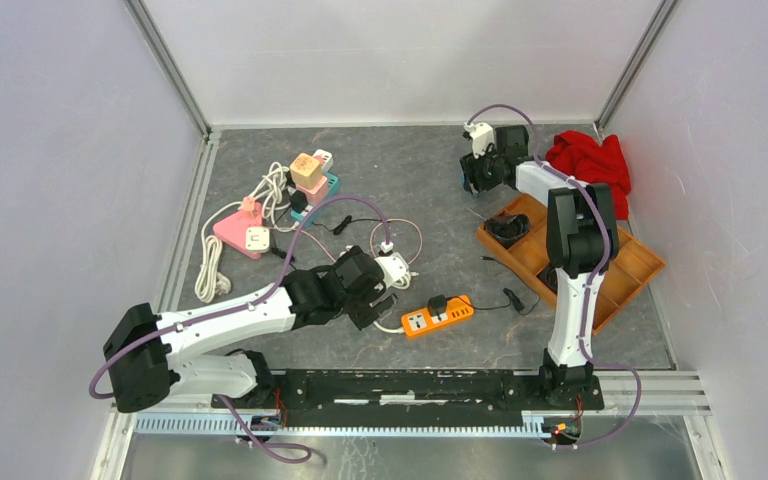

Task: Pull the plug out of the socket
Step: Place the plug at the center of the board.

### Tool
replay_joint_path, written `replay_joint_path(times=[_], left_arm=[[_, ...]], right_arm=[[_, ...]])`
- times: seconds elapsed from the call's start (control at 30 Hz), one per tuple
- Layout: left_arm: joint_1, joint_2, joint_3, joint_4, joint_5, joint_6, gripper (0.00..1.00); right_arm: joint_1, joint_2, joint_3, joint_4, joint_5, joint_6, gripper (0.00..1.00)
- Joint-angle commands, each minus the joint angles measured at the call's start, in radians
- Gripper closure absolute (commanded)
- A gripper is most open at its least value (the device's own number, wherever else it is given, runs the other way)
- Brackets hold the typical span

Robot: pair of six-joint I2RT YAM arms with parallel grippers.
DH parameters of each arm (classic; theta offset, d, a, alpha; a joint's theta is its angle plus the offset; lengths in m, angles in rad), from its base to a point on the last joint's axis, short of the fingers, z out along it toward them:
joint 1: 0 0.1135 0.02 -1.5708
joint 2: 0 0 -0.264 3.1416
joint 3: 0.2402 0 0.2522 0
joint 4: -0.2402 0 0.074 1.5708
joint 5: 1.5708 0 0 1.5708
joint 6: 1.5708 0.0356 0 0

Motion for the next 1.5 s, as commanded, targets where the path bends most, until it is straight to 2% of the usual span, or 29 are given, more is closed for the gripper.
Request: replay_joint_path(times=[0.0,0.1,0.4,0.5,0.63,0.97,1.2,1.47], left_arm=[[0.005,-0.007,0.028,0.014,-0.011,0.047,0.00],[0.006,-0.007,0.028,0.013,-0.009,0.047,0.00],[0.007,-0.009,0.028,0.014,-0.001,0.046,0.00],[0.007,-0.011,0.028,0.014,-0.002,0.047,0.00],[0.006,-0.013,0.028,0.013,-0.004,0.047,0.00],[0.006,-0.023,0.028,0.014,-0.011,0.048,0.00],[0.006,-0.054,0.022,0.024,-0.023,0.053,0.00],[0.006,-0.071,0.020,0.028,-0.042,0.054,0.00]], right_arm=[[-0.006,0.010,0.059,-0.011,-0.019,0.001,0.33],[-0.019,-0.009,0.067,-0.012,-0.018,-0.001,0.25],[-0.053,-0.058,0.059,-0.014,-0.076,-0.004,0.23],[-0.054,-0.063,0.052,-0.031,-0.163,-0.036,0.23],[-0.055,-0.083,0.017,-0.041,-0.288,-0.071,0.16],[-0.055,-0.148,-0.017,-0.084,-0.383,-0.154,0.16],[-0.054,-0.288,-0.132,-0.097,-0.505,-0.261,0.17],[-0.054,-0.516,-0.329,-0.079,-0.652,-0.309,0.18]])
